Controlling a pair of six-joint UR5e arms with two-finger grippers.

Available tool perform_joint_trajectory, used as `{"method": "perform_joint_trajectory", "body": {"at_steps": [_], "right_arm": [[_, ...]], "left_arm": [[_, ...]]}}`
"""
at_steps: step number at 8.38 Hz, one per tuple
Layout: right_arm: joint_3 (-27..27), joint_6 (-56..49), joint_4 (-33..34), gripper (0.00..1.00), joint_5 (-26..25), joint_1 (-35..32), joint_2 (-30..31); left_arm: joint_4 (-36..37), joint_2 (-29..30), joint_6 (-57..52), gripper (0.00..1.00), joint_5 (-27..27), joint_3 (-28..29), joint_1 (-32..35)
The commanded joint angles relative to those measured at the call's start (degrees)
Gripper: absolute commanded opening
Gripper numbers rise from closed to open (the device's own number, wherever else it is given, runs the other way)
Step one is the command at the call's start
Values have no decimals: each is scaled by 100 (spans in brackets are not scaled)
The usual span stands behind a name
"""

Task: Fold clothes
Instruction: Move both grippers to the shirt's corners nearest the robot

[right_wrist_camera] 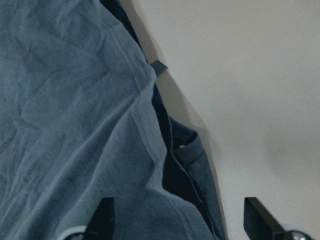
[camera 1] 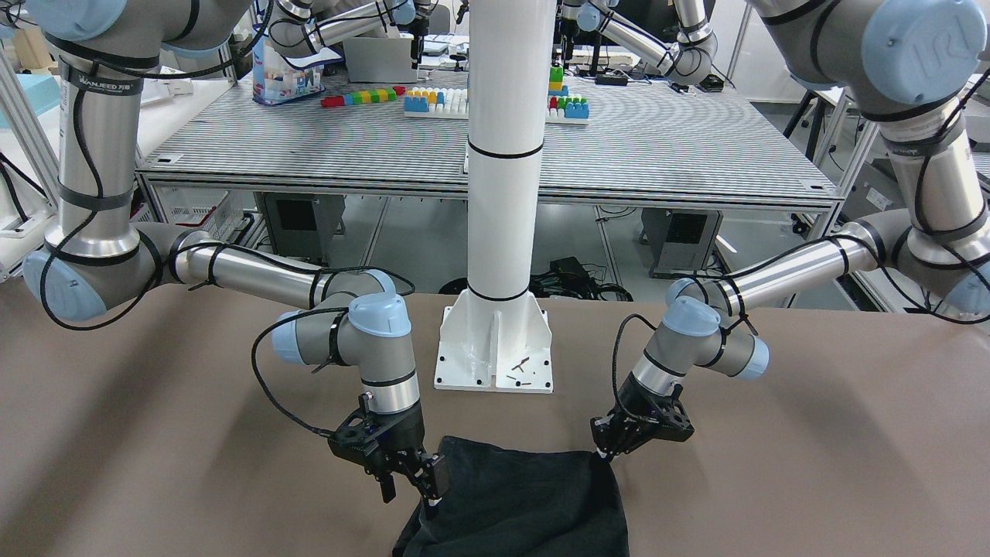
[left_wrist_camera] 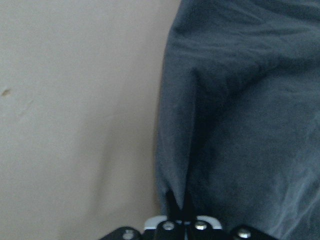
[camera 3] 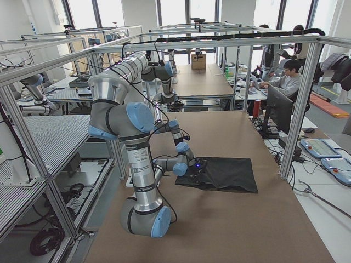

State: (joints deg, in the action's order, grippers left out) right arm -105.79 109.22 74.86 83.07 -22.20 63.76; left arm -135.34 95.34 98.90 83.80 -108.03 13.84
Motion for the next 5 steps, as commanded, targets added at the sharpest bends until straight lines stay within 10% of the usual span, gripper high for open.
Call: {"method": "perform_joint_trajectory", "body": {"at_steps": [1, 5], "right_arm": [[67, 829, 301, 92, -447, 636, 49], [331, 1391, 257, 85, -793, 919, 5]], "left_arm": [[8, 133, -11, 0, -117, 141, -4], [8, 187, -11, 0, -171, 212, -4]]}}
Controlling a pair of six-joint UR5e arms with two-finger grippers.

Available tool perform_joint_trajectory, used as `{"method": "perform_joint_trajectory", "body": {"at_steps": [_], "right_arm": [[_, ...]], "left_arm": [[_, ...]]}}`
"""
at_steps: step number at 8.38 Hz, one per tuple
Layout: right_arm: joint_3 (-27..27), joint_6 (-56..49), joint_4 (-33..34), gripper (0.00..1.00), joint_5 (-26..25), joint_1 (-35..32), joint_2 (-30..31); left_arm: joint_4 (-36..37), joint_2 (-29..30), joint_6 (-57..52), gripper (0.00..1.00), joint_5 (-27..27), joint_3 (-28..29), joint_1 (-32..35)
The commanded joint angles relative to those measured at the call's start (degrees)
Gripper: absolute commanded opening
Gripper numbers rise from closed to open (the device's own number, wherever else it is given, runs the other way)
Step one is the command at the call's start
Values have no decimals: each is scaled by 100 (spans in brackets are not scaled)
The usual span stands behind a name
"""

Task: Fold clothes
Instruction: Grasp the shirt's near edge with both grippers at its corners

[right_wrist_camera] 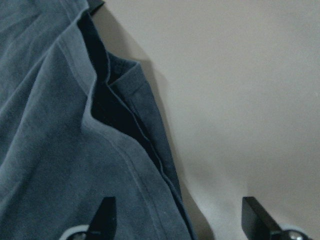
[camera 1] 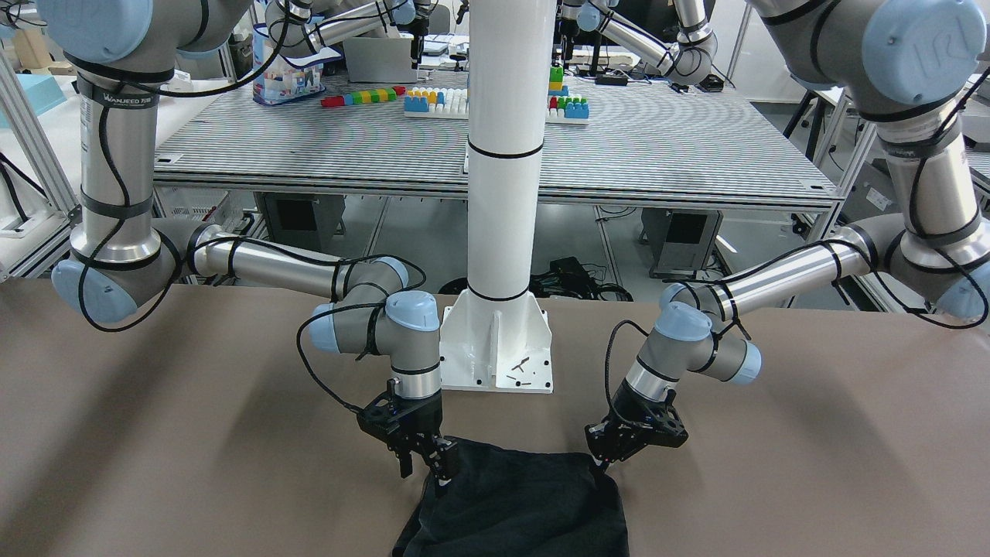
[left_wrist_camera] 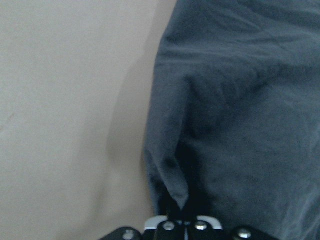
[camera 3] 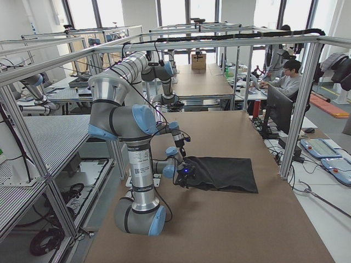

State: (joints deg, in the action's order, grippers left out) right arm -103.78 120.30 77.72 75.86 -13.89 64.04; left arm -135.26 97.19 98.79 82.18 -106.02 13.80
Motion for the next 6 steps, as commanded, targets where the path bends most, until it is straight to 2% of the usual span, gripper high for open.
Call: {"method": "perform_joint_trajectory", "body": {"at_steps": [1, 2, 3, 6], "right_arm": [[130, 440, -29, 73, -80, 88, -24], [130, 546, -38, 63, -158, 88, -67], [148, 574, -38, 63, -281, 88, -94], [340, 574, -20, 73, -282, 97, -181]], "left_arm": [[8, 2, 0, 0, -9, 11, 0], [0, -7, 0, 0, -27, 11, 0], [-1, 2, 0, 0, -79, 3, -53], [-1, -7, 0, 0, -194, 3, -106]]}}
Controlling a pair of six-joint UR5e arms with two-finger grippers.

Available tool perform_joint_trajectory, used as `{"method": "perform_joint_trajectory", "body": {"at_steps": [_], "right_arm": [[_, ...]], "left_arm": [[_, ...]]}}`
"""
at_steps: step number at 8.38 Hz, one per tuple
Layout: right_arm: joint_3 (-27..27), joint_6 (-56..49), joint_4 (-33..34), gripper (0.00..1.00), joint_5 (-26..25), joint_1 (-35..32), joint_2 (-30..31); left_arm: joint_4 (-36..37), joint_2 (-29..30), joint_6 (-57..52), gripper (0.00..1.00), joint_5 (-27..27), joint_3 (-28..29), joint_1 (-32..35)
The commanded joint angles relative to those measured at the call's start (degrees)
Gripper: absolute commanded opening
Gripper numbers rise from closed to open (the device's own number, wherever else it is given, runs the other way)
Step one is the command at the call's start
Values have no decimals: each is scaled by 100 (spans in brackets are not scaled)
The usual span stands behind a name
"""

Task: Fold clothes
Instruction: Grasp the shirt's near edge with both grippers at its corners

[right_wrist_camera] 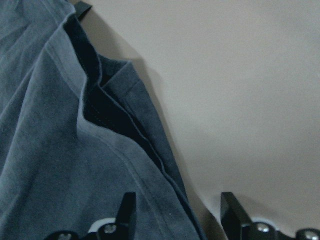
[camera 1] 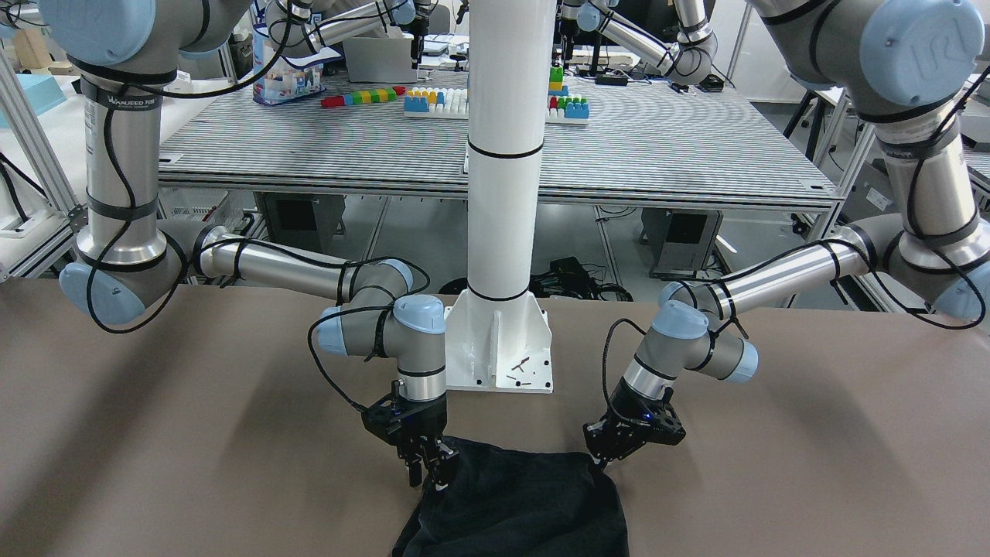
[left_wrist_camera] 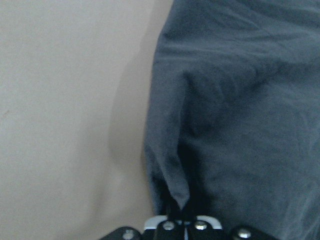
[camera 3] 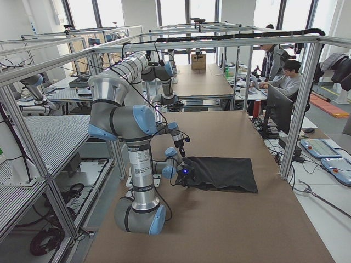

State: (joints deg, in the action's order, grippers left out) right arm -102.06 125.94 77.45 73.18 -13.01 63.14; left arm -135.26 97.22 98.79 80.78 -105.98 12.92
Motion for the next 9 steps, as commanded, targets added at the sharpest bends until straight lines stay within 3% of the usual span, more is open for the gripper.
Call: {"method": "perform_joint_trajectory", "body": {"at_steps": [1, 3, 7, 9], "right_arm": [[325, 10, -10, 73, -15, 0, -230], [362, 79, -10, 67, -15, 0, -319], [292, 98, -2, 38, -23, -9, -232], [-75, 98, -2, 27, -23, 0, 48]], "left_arm": [[0, -19, 0, 0, -54, -2, -26], [0, -28, 0, 0, -62, -2, -26], [0, -10, 0, 0, -62, -2, -44], [0, -2, 0, 0, -62, -2, -52]]}}
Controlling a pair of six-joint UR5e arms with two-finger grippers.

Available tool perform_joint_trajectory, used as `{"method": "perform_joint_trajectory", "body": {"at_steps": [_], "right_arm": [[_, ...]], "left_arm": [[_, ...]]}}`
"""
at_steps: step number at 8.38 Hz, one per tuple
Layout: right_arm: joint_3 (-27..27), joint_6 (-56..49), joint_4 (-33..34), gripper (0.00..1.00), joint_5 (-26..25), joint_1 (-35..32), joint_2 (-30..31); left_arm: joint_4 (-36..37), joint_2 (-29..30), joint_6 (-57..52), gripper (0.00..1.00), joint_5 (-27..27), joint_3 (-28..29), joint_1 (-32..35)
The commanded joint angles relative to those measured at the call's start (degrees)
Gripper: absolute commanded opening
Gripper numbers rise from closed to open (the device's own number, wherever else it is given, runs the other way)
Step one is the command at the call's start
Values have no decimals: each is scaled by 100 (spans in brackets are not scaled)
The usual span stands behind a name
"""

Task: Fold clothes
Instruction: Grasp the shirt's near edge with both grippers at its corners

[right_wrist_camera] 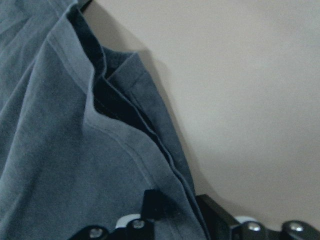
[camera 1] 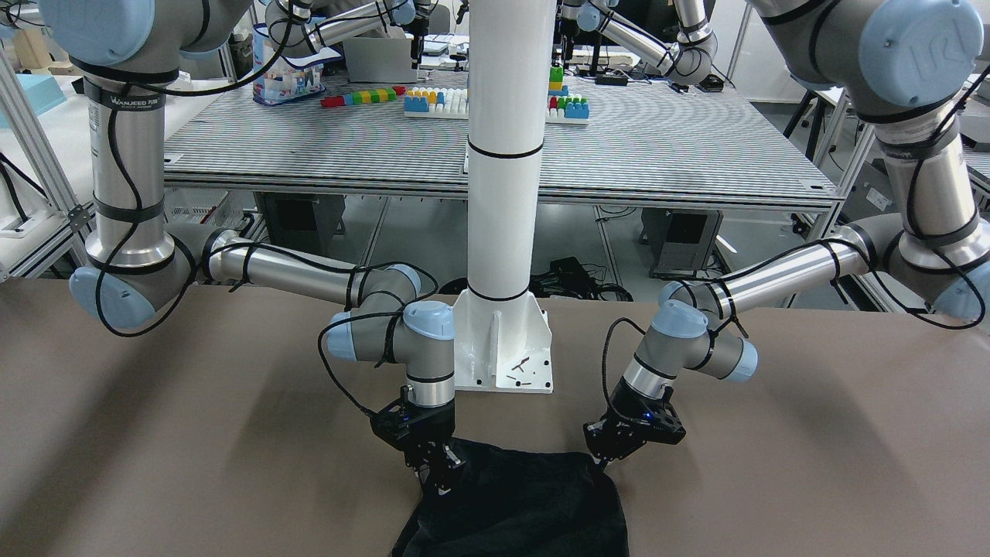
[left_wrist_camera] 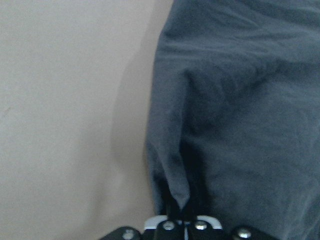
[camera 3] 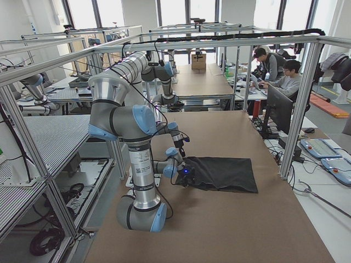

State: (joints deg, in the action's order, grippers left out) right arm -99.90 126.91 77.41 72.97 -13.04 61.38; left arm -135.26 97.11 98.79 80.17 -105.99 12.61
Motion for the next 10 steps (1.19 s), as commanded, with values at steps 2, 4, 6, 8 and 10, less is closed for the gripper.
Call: {"method": "perform_joint_trajectory", "body": {"at_steps": [2, 4, 6, 8, 10], "right_arm": [[-258, 1, 2, 11, -2, 29, 226], [-258, 1, 11, 0, -2, 82, 199], [-267, -8, 11, 6, -2, 82, 173], [-249, -453, 37, 72, -98, 65, 173], [-223, -404, 55, 67, -186, 47, 164]], "left_arm": [[0, 19, 0, 0, -1, 0, -21], [0, 19, 0, 0, -1, 0, -30], [0, 19, 0, 0, -1, 0, -22], [9, 19, 0, 0, -1, 0, -30], [0, 19, 0, 0, -1, 0, -30]]}}
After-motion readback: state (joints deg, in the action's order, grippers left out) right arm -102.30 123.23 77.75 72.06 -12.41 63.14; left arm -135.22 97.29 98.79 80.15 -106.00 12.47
